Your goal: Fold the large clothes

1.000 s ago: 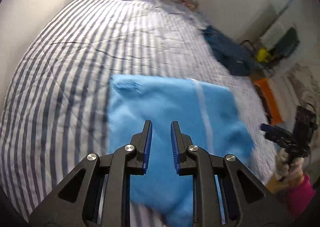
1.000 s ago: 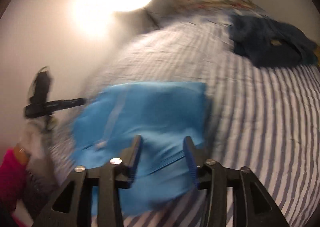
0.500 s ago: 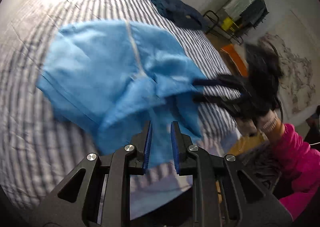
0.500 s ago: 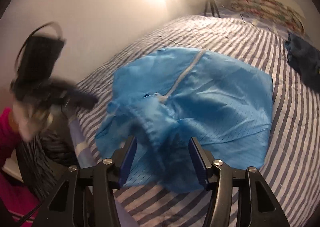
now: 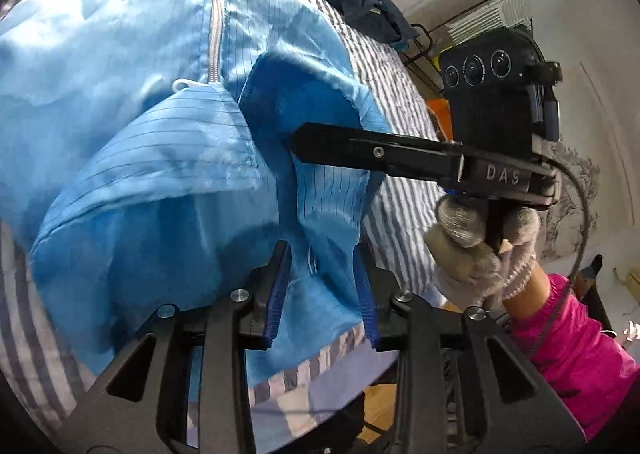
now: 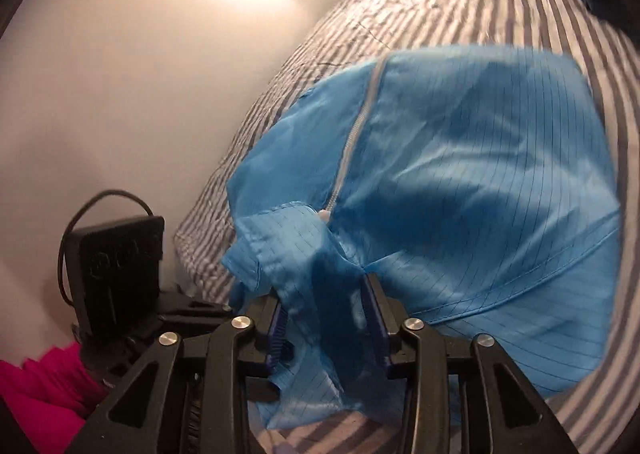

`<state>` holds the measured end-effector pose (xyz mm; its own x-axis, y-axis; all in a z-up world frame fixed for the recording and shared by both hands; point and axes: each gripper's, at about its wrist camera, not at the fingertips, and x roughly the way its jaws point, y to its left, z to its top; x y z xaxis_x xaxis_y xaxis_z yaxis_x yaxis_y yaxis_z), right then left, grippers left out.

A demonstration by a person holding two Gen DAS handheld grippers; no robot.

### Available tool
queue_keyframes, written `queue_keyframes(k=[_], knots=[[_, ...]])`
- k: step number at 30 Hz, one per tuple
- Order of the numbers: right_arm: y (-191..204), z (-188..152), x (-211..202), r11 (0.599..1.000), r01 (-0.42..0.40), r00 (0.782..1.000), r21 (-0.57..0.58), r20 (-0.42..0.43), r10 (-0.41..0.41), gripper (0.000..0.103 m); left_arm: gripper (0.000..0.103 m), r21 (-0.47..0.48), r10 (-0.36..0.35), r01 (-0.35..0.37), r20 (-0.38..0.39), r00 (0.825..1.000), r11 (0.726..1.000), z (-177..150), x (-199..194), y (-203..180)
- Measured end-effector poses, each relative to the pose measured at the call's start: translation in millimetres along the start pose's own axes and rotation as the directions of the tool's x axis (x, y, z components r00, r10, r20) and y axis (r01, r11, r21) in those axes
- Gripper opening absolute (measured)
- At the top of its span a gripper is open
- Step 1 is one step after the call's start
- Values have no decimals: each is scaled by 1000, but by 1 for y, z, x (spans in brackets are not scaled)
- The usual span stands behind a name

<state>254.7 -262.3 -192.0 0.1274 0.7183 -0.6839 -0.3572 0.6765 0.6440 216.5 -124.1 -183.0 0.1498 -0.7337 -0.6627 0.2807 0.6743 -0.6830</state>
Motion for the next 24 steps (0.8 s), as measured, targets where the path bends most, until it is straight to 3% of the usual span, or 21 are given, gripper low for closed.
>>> queue_keyframes(k=[1, 2, 4, 6, 9, 12, 14, 17, 18, 20, 24], knots=[[-5, -1, 1, 999, -21, 1000, 26, -1, 21, 25, 24, 1, 6, -6, 6, 1000, 1000, 0, 3, 0], [-11, -2, 0, 996, -62, 998, 70, 10, 62, 21, 2, 5, 4, -4, 4, 1000, 1000, 0, 6, -2], [-22, -2, -3, 987, -94, 995, 134, 23, 92, 20, 1, 34, 21, -22, 6, 1000, 999, 0, 10, -7], [-22, 0, -8, 994, -35, 999, 102, 30, 32, 21, 1, 76, 30, -31, 17, 999, 997, -3, 7, -15], [-22, 3, -13, 991, -51, 997, 123, 59, 44, 29, 0, 131, 37, -41, 35, 999, 990, -5, 2, -24], [-24, 8, -11, 990, -65, 996, 128, 70, 56, 22, 0, 173, 51, -57, 38, 998, 983, -9, 2, -29], [-29, 10, -12, 991, 20, 998, 135, 60, -28, 22, 0, 169, 51, -54, 27, 998, 984, -10, 5, -26], [-44, 10, -17, 979, -17, 995, 205, 96, -3, 22, 0, 178, 63, -64, 14, 998, 982, -17, 6, -23], [-45, 9, -19, 978, -1, 995, 207, 99, -20, 22, 0, 188, 70, -72, 15, 997, 979, -17, 6, -25], [-40, 12, -20, 974, 166, 981, 157, 75, -180, 22, 0, 199, 77, -78, 14, 997, 977, -18, 2, -26], [-16, 14, -39, 957, 289, 946, 38, 140, -291, 25, 0, 209, 95, -97, 20, 995, 973, -18, -22, -25]])
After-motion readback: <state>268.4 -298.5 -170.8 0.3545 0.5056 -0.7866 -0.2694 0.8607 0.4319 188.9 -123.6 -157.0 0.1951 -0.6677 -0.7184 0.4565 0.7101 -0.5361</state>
